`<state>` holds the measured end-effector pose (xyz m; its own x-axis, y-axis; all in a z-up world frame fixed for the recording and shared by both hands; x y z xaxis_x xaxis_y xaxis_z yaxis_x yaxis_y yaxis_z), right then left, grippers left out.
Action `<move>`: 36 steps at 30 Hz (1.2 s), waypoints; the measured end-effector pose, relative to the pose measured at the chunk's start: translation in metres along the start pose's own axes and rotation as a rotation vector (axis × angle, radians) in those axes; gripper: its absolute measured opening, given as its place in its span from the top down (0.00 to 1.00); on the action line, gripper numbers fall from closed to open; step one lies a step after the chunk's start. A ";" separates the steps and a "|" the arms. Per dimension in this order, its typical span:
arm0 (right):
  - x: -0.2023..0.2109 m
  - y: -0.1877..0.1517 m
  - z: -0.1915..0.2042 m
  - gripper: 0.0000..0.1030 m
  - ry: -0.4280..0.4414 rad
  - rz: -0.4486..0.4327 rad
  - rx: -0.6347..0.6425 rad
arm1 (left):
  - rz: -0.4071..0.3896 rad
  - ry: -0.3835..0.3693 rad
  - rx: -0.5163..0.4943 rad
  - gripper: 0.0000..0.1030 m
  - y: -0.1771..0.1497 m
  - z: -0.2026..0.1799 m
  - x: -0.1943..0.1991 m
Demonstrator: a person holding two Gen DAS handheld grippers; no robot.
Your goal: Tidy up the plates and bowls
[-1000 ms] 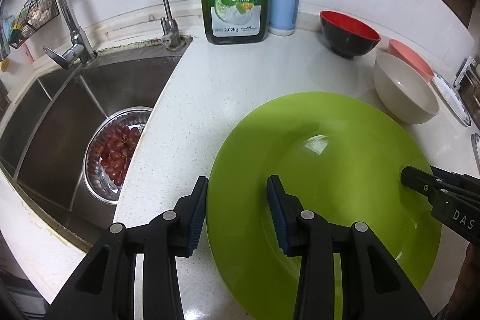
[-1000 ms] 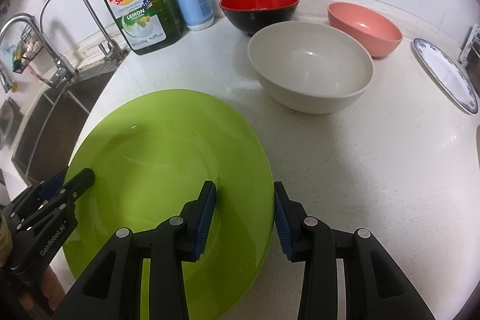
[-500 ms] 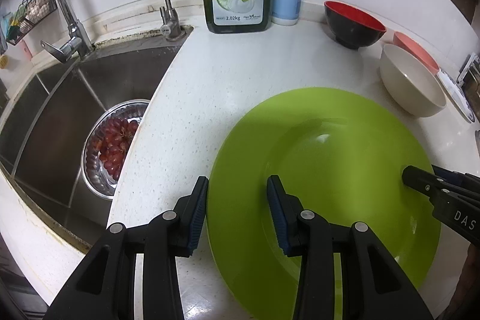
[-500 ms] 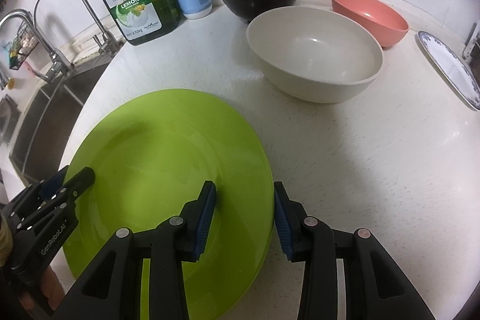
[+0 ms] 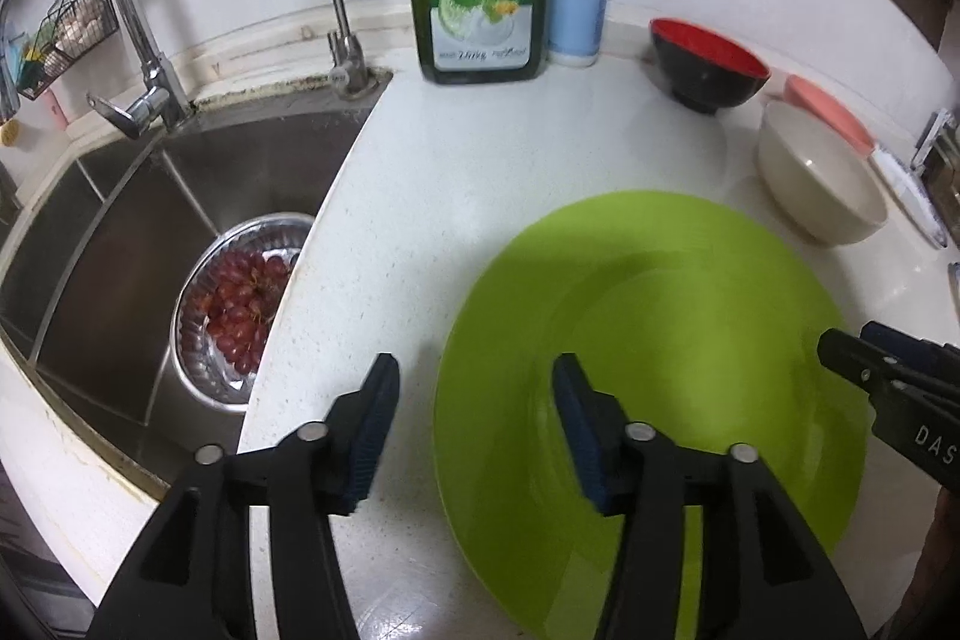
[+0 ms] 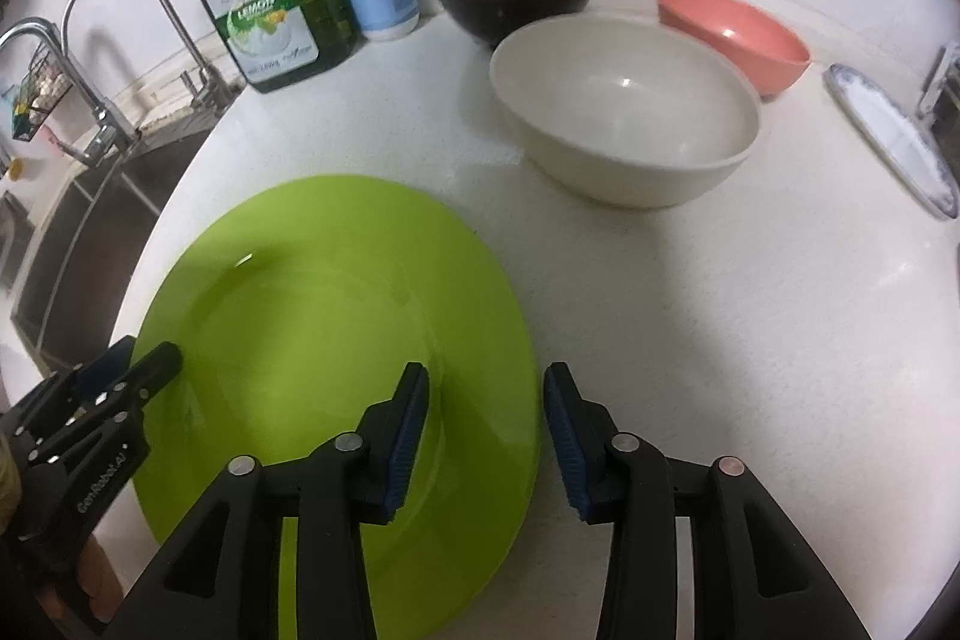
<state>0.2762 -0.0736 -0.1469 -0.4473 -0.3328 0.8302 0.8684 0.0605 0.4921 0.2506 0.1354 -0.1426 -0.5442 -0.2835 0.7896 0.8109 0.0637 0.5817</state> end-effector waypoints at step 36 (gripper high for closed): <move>0.199 -0.040 -0.115 0.25 -0.275 -0.417 -0.191 | -0.406 -0.270 -0.158 0.00 0.040 -0.157 0.157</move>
Point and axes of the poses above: each gripper's, at about its wrist camera, not at the fingertips, and x roughly against the way its jaws point, z to its left, y to its top, the point moved 1 cm from there along -x, roughly the way its jaws point, and after that the axes turned 13 degrees about y, right-handed, at the moved point
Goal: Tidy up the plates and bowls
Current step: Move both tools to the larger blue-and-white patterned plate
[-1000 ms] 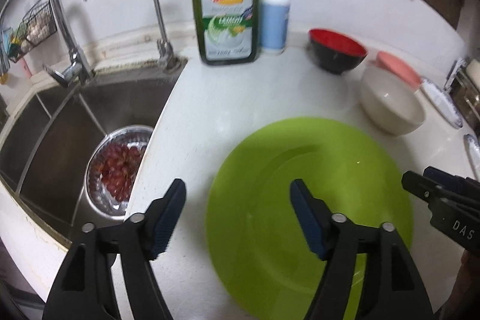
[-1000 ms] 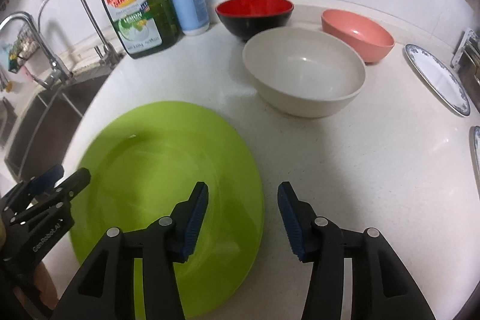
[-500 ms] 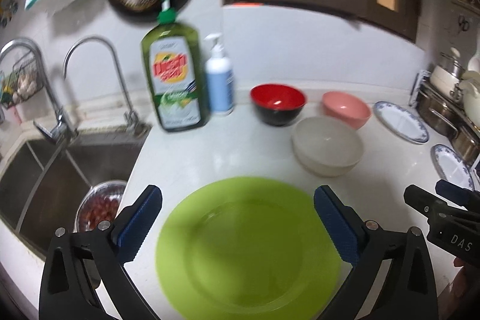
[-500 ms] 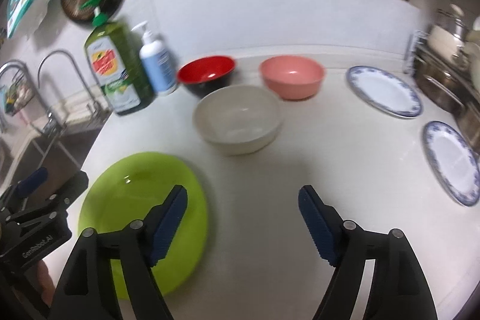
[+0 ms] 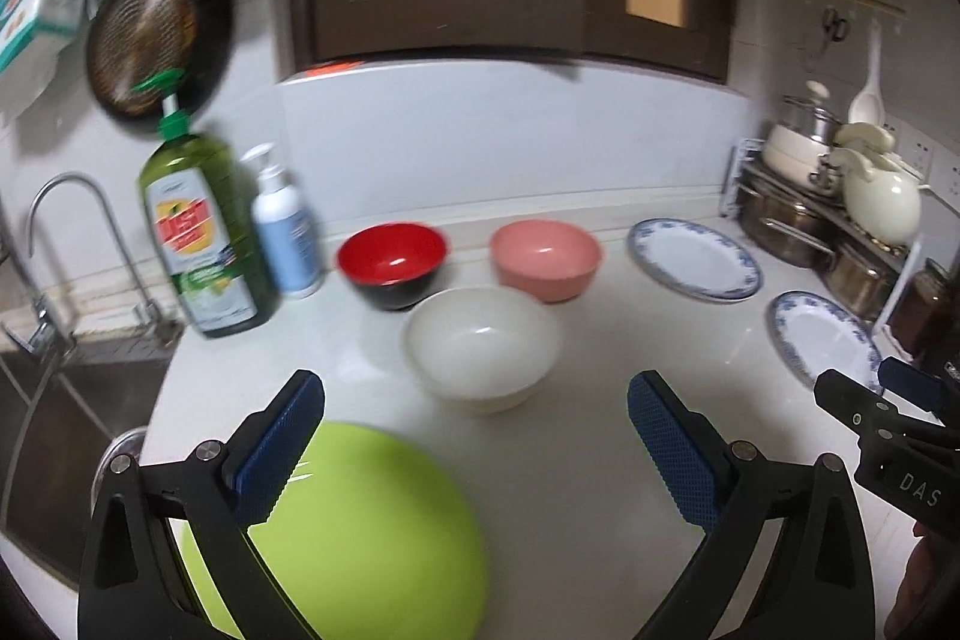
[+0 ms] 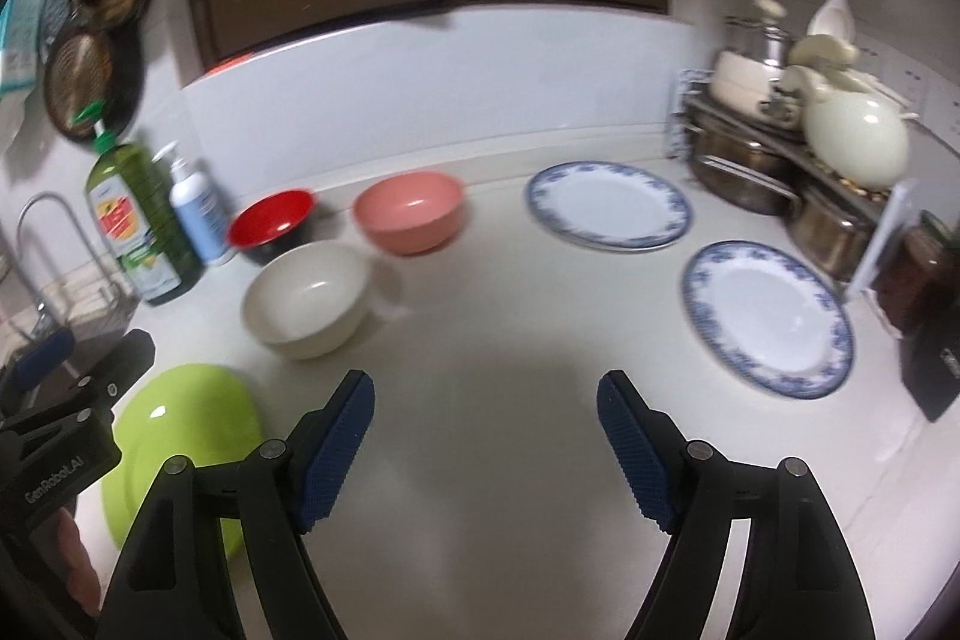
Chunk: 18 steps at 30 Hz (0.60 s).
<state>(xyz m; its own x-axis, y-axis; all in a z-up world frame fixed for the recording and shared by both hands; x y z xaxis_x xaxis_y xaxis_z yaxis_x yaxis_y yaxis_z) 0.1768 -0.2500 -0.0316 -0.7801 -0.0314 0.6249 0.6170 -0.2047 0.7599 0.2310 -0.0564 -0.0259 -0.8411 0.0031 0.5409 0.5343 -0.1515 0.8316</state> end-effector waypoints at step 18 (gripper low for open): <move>0.031 0.017 -0.113 0.25 -0.153 -0.081 -0.097 | -0.044 -0.161 -0.113 0.00 0.036 -0.130 -0.007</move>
Point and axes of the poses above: each gripper's, at about its wrist camera, not at the fingertips, and x roughly against the way its jaws point, z to its left, y to its top, the point moved 1 cm from there along -x, roughly the way its jaws point, and after that the axes turned 13 degrees about y, right-handed, at the moved point
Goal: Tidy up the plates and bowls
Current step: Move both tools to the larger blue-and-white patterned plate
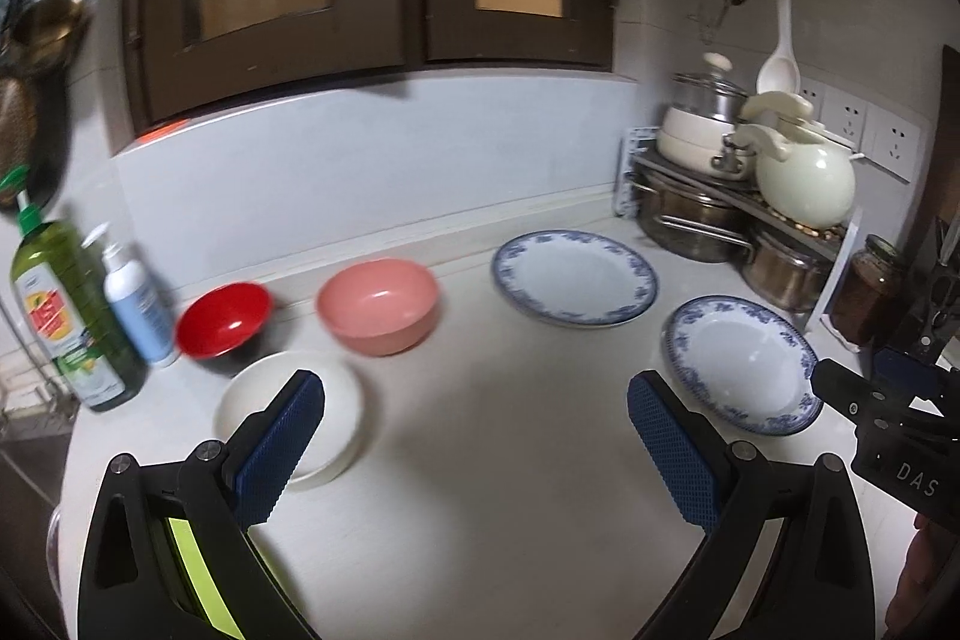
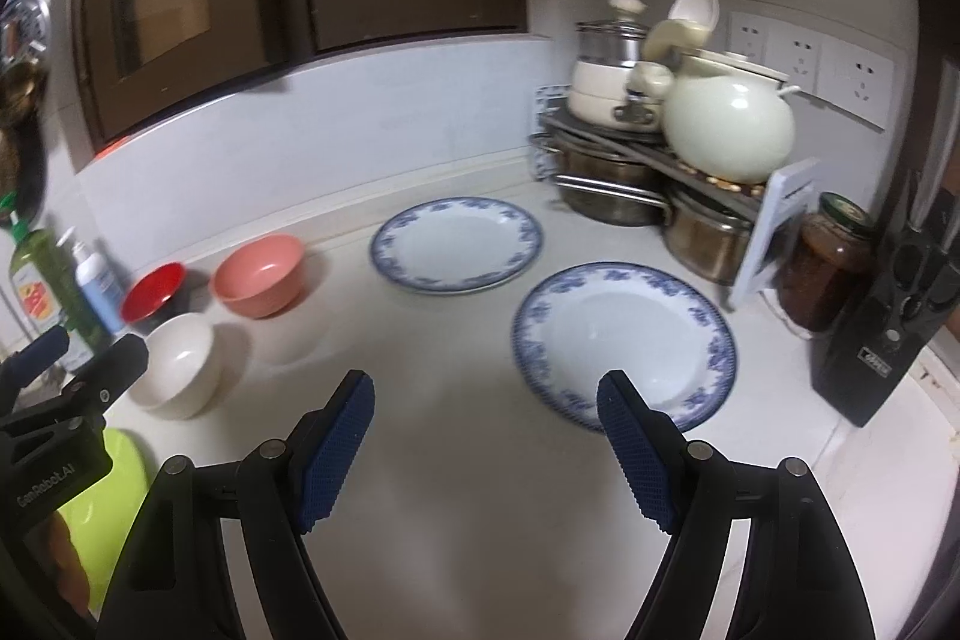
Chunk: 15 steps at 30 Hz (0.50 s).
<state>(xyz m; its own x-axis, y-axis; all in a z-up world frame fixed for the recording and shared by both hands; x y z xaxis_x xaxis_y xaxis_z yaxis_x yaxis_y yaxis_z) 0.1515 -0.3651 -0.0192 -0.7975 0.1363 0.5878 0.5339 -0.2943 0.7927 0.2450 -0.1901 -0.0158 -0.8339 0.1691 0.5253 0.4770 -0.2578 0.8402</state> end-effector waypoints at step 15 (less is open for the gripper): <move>-0.018 0.014 -0.082 0.25 -0.097 -0.009 -0.095 | 0.024 -0.116 -0.117 0.00 0.026 -0.096 -0.050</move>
Point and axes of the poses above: each gripper's, at about its wrist camera, not at the fingertips, and x roughly against the way its jaws point, z to its left, y to its top, the point moved 1 cm from there along -x, roughly the way its jaws point, and after that the axes turned 13 degrees about y, right-handed, at the moved point
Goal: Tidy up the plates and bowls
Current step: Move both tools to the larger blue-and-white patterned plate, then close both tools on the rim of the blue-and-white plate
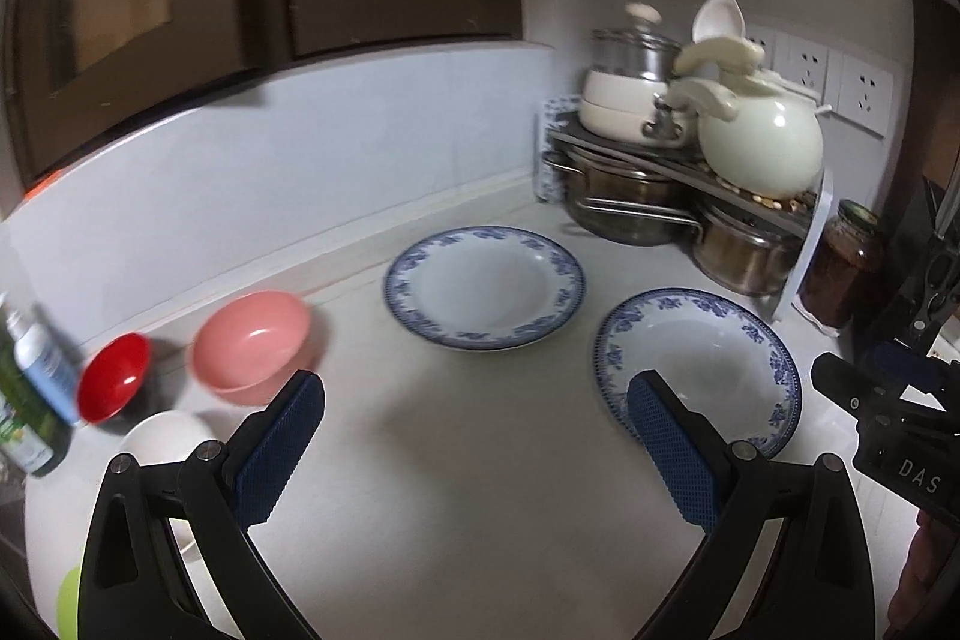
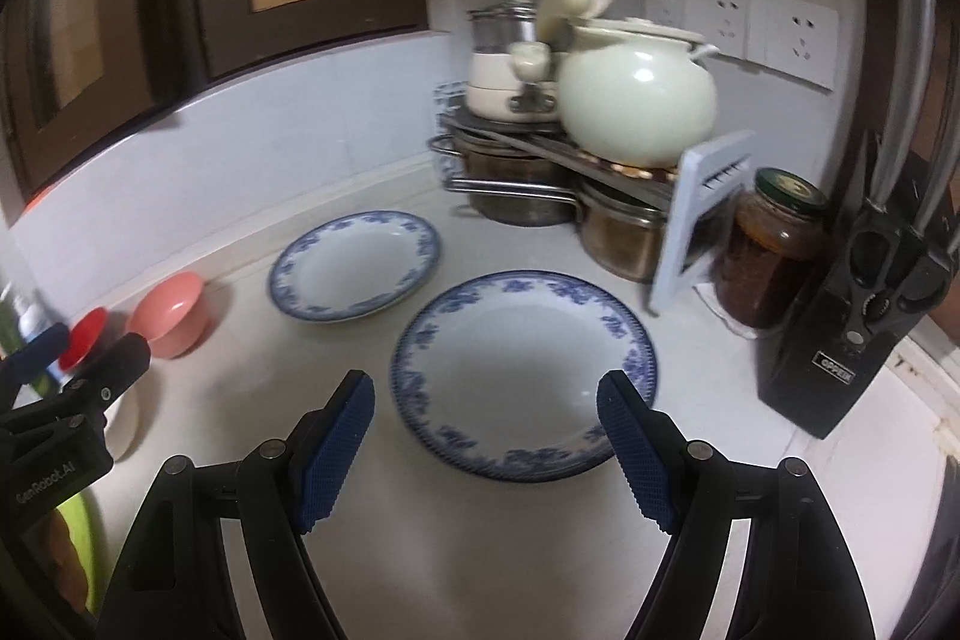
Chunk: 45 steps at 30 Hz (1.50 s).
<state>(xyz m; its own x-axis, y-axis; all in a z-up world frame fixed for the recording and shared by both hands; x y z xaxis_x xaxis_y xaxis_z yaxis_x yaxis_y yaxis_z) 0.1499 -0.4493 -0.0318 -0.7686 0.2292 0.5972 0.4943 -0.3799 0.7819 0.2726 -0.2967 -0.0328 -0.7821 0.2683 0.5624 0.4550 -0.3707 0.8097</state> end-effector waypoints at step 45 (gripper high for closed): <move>-0.147 -0.010 -0.144 0.39 -0.122 0.206 -0.191 | 0.285 -0.170 -0.162 0.28 -0.013 -0.137 -0.167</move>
<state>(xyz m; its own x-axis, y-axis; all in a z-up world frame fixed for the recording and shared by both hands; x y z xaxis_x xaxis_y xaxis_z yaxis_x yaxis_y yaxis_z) 0.1997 -0.6080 -0.1525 -0.6001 0.2316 0.7656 0.5402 -0.5885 0.6015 0.3392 -0.4591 -0.1603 -0.5455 0.2731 0.7924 0.5604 -0.5842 0.5871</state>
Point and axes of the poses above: each gripper's, at about its wrist camera, not at the fingertips, and x roughly against the way its jaws point, z to its left, y to its top, the point moved 1 cm from there along -x, roughly the way its jaws point, and after that the axes turned 13 degrees about y, right-handed, at the moved point
